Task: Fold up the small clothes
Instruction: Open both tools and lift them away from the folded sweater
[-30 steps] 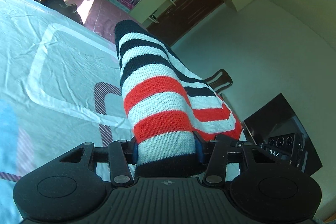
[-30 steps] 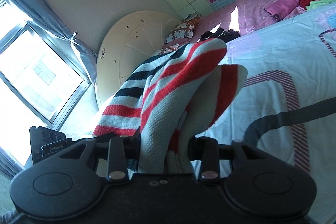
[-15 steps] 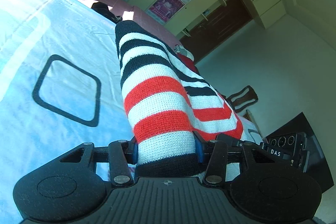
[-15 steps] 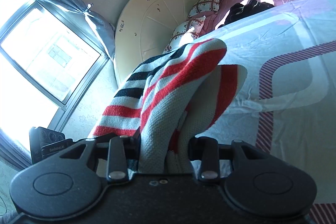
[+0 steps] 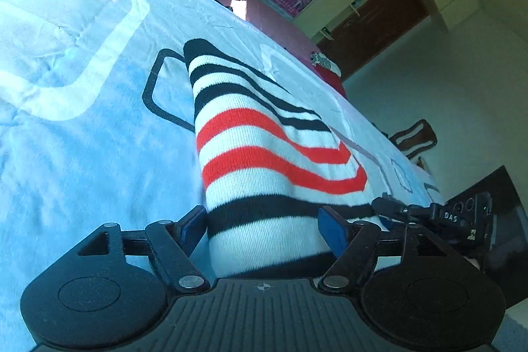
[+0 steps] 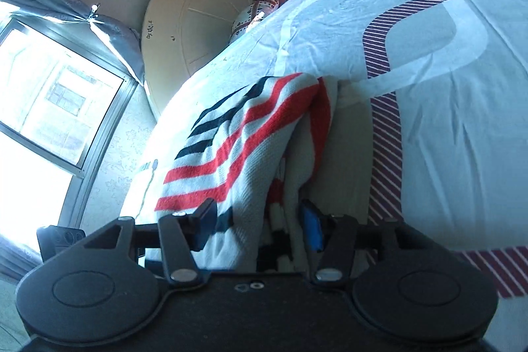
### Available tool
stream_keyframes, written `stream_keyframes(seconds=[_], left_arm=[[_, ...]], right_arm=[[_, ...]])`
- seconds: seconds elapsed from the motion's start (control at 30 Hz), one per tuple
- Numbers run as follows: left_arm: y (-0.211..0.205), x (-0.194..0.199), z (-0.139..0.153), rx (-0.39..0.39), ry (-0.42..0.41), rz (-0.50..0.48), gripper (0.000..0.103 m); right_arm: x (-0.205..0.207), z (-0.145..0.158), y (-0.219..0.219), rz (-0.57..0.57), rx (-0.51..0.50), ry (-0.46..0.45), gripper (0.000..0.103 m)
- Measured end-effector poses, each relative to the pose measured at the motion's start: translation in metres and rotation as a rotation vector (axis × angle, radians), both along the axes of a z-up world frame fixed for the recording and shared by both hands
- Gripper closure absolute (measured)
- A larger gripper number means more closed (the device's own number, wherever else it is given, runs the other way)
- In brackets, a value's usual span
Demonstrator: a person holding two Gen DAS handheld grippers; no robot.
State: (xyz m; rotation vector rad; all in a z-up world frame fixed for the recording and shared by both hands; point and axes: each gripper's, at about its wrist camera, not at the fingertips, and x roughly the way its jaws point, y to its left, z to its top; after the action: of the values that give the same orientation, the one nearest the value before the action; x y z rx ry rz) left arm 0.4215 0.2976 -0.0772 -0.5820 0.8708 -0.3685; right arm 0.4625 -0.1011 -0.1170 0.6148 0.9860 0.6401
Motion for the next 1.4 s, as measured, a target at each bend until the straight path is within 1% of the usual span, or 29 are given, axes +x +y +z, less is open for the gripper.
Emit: stream_keyframes(seconds=[0.03,0.07,0.1,0.13,0.17,0.23,0.27,0.3,0.33,0.37,0.43,0.47,0.5,0.53,0.57,0.63,0.67,0.7,0.73,0.8,0.87,0.97,1.03,1.13,1.2,1.3,1.4], left_arm=[[-0.004,-0.005,-0.001,0.018,0.004,-0.010,0.030],[-0.008,-0.009,-0.004,0.053,0.010,-0.025,0.030],[-0.012,-0.014,-0.006,0.092,0.017,-0.034,0.030],[-0.009,-0.025,-0.007,0.130,0.009,-0.042,0.030],[-0.013,-0.035,-0.007,0.171,-0.025,-0.051,0.030],[-0.023,-0.045,-0.008,0.258,-0.080,-0.068,0.030],[-0.027,-0.048,-0.008,0.302,-0.104,-0.078,0.030],[-0.030,-0.050,-0.008,0.329,-0.120,-0.077,0.030],[-0.030,-0.053,-0.009,0.335,-0.127,-0.072,0.030],[-0.029,-0.058,-0.008,0.334,-0.132,-0.059,0.030],[-0.025,-0.066,-0.007,0.336,-0.133,-0.024,0.030],[-0.023,-0.072,-0.004,0.339,-0.129,0.001,0.029],[-0.022,-0.077,-0.002,0.345,-0.123,0.019,0.026],[-0.022,-0.084,0.002,0.360,-0.118,0.036,0.020],[-0.023,-0.093,0.008,0.387,-0.119,0.059,0.017],[-0.027,-0.109,0.021,0.411,-0.134,0.098,0.004],[-0.029,-0.118,0.030,0.408,-0.144,0.115,0.002],[-0.030,-0.127,0.037,0.404,-0.151,0.134,0.000],[-0.033,-0.135,0.044,0.401,-0.156,0.152,0.000],[-0.040,-0.153,0.058,0.402,-0.174,0.174,0.000],[-0.050,-0.168,0.070,0.438,-0.192,0.188,0.000],[-0.068,-0.192,0.086,0.478,-0.203,0.181,0.000],[-0.082,-0.214,0.099,0.489,-0.229,0.177,0.000],[-0.103,-0.249,0.119,0.487,-0.274,0.140,0.000],[-0.118,-0.281,0.136,0.501,-0.319,0.138,0.000],[-0.131,-0.318,0.152,0.525,-0.353,0.163,0.000],[-0.135,-0.348,0.161,0.494,-0.357,0.165,0.000]], right_arm=[[-0.008,0.003,-0.001,0.013,-0.012,-0.006,0.048],[-0.016,0.003,0.000,0.032,-0.035,-0.008,0.047],[-0.022,0.001,0.003,0.047,-0.084,-0.009,0.048],[-0.027,-0.001,0.006,0.038,-0.177,-0.022,0.046],[-0.032,-0.007,0.007,0.029,-0.214,-0.042,0.046],[-0.040,-0.010,0.005,-0.001,-0.205,-0.056,0.047],[-0.045,-0.007,0.009,-0.003,-0.242,-0.084,0.047],[-0.049,-0.005,0.014,0.003,-0.284,-0.117,0.046],[-0.054,-0.002,0.021,0.009,-0.334,-0.154,0.043],[-0.059,-0.001,0.019,0.009,-0.375,-0.171,0.040],[-0.067,0.001,0.019,-0.006,-0.414,-0.173,0.033],[-0.070,0.005,0.018,-0.021,-0.437,-0.163,0.032],[-0.076,0.011,0.017,-0.033,-0.460,-0.160,0.030],[-0.082,0.016,0.017,-0.036,-0.476,-0.173,0.030],[-0.090,0.023,0.016,-0.035,-0.483,-0.193,0.030],[-0.110,0.040,0.013,-0.042,-0.476,-0.226,0.031],[-0.119,0.047,0.012,-0.044,-0.467,-0.241,0.031],[-0.130,0.056,0.010,-0.049,-0.458,-0.257,0.028],[-0.139,0.064,0.009,-0.055,-0.451,-0.266,0.022],[-0.158,0.079,0.008,-0.060,-0.440,-0.289,0.018],[-0.181,0.094,0.007,-0.069,-0.443,-0.331,0.016],[-0.219,0.115,0.006,-0.089,-0.473,-0.397,0.013],[-0.245,0.127,0.006,-0.100,-0.501,-0.447,0.010],[-0.285,0.141,0.005,-0.119,-0.559,-0.509,0.005],[-0.313,0.149,0.004,-0.138,-0.605,-0.548,0.001],[-0.343,0.158,0.000,-0.172,-0.639,-0.570,0.001],[-0.369,0.163,-0.005,-0.200,-0.624,-0.577,0.001]])
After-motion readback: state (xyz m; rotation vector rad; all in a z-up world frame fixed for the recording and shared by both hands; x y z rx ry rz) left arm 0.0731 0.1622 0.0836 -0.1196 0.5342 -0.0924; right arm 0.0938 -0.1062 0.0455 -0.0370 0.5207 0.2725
